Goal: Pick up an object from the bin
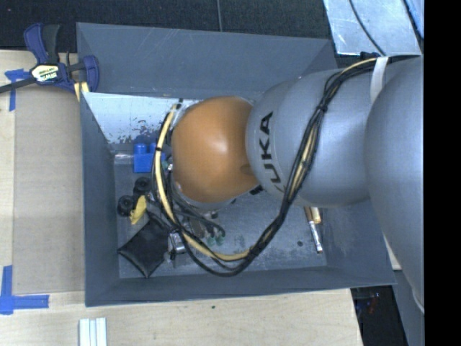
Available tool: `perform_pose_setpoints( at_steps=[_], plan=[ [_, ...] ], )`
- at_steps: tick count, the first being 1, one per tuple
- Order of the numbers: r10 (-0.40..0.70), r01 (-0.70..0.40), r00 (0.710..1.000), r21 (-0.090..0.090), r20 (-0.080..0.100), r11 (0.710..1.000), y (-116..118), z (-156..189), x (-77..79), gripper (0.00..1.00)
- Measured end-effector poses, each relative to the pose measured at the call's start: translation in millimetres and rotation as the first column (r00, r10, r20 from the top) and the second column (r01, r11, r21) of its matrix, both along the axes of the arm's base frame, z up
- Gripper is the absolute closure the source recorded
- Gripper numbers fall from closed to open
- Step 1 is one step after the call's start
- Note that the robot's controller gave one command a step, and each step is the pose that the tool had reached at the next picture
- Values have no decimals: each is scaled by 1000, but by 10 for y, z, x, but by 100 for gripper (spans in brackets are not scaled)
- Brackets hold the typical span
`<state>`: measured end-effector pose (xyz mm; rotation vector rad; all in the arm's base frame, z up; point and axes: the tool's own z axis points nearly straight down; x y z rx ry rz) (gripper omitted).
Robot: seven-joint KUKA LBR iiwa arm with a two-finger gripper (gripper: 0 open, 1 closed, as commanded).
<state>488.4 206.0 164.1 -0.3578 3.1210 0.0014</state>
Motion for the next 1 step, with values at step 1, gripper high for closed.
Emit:
perform_pose_setpoints(
  at_steps=[1],
  plan=[
    [58, -58, 998, 1, 5, 998, 51, -75, -32, 0]
  ],
)
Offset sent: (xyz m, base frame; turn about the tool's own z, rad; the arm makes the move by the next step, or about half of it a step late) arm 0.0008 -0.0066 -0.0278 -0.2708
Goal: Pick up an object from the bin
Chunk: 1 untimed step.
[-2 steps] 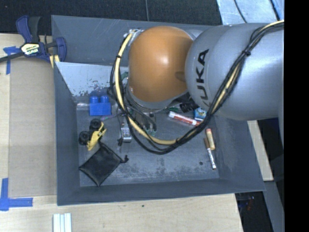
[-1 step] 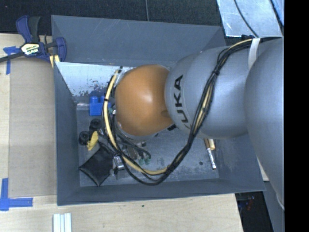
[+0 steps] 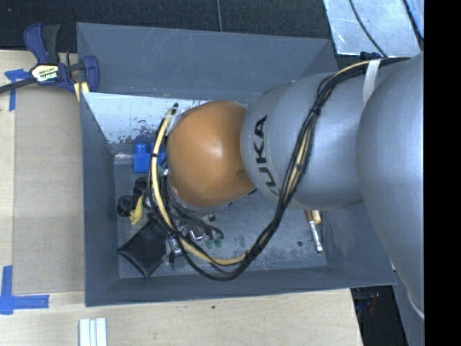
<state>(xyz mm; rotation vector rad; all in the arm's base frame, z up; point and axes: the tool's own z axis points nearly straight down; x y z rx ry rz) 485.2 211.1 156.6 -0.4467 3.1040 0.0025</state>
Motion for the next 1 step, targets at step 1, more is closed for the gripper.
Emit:
perform_pose_setpoints(
  at_steps=[1],
  plan=[
    [210, -210, 978, -2, -9, 978, -128, -212, 43, 0]
  ],
)
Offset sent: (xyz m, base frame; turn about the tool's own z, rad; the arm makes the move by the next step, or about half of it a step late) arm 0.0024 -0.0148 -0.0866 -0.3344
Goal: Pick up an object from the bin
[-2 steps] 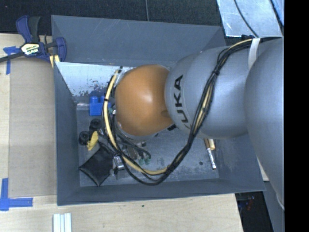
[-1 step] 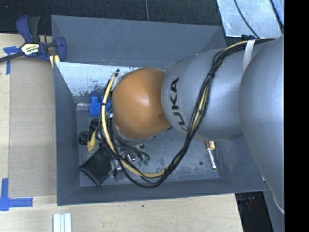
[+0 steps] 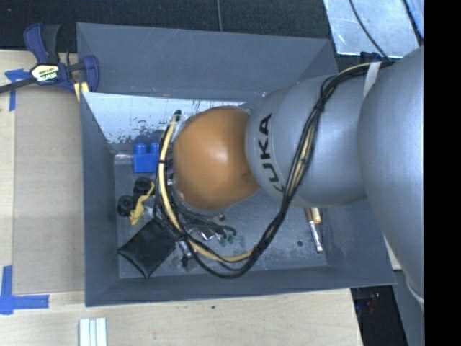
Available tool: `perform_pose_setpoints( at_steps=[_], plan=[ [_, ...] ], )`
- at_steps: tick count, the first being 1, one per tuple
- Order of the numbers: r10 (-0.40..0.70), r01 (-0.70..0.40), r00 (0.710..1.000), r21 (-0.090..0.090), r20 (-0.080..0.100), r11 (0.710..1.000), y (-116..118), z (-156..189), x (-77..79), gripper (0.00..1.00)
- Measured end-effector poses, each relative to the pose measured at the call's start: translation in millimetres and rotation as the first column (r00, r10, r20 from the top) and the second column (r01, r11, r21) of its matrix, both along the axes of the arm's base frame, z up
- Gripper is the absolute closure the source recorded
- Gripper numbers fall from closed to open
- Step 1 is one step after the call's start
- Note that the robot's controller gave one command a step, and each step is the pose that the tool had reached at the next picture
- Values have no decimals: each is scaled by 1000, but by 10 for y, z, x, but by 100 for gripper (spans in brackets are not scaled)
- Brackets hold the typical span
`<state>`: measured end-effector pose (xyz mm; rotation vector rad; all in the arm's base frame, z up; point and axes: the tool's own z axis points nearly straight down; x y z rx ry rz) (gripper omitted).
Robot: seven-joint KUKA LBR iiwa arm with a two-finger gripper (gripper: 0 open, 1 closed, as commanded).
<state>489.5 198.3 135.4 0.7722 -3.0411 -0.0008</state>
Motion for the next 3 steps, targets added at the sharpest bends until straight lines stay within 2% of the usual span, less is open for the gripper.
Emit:
perform_pose_setpoints(
  at_steps=[1, 2, 3],
  plan=[
    [121, -121, 993, 3, 9, 993, -18, -654, -13, 0],
    [33, -34, 999, 12, 22, 999, 0, -765, 20, 100],
    [15, -15, 1000, 12, 20, 1000, -4, -734, 14, 100]
  ],
)
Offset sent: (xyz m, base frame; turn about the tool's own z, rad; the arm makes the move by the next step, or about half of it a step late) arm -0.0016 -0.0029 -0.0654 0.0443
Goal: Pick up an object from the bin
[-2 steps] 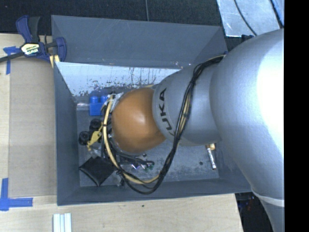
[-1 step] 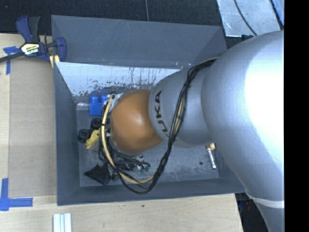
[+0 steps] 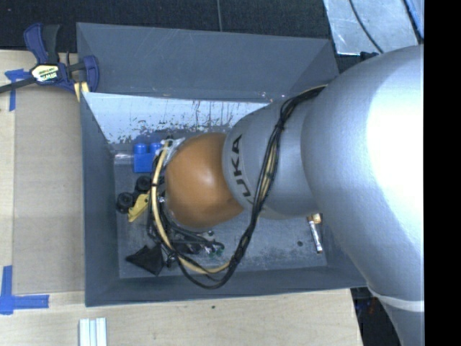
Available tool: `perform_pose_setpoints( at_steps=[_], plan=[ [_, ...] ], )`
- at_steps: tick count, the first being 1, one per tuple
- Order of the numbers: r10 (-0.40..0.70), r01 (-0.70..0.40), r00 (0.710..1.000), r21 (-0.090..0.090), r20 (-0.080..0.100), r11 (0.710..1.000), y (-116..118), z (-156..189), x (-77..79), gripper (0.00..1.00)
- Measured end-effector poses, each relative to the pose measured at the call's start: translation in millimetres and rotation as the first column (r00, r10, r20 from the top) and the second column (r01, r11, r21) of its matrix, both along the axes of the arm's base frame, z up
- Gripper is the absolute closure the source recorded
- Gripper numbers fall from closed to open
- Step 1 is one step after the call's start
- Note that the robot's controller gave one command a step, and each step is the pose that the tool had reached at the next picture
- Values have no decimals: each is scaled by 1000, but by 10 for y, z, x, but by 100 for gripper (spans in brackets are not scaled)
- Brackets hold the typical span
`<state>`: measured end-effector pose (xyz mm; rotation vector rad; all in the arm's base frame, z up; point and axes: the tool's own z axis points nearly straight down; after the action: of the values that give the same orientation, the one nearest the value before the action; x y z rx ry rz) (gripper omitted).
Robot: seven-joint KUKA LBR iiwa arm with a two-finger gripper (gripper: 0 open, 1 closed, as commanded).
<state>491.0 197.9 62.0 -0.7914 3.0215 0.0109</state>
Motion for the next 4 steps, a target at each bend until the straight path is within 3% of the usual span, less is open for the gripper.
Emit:
perform_pose_setpoints(
  at_steps=[2, 3, 4],
  plan=[
    [-1, 1, 1000, -3, -7, 1000, -11, 464, -20, 100],
    [-2, 2, 1000, 0, 1, 1000, -5, 715, -2, 100],
    [-2, 2, 1000, 1, 2, 1000, -4, 746, 0, 100]
  ],
)
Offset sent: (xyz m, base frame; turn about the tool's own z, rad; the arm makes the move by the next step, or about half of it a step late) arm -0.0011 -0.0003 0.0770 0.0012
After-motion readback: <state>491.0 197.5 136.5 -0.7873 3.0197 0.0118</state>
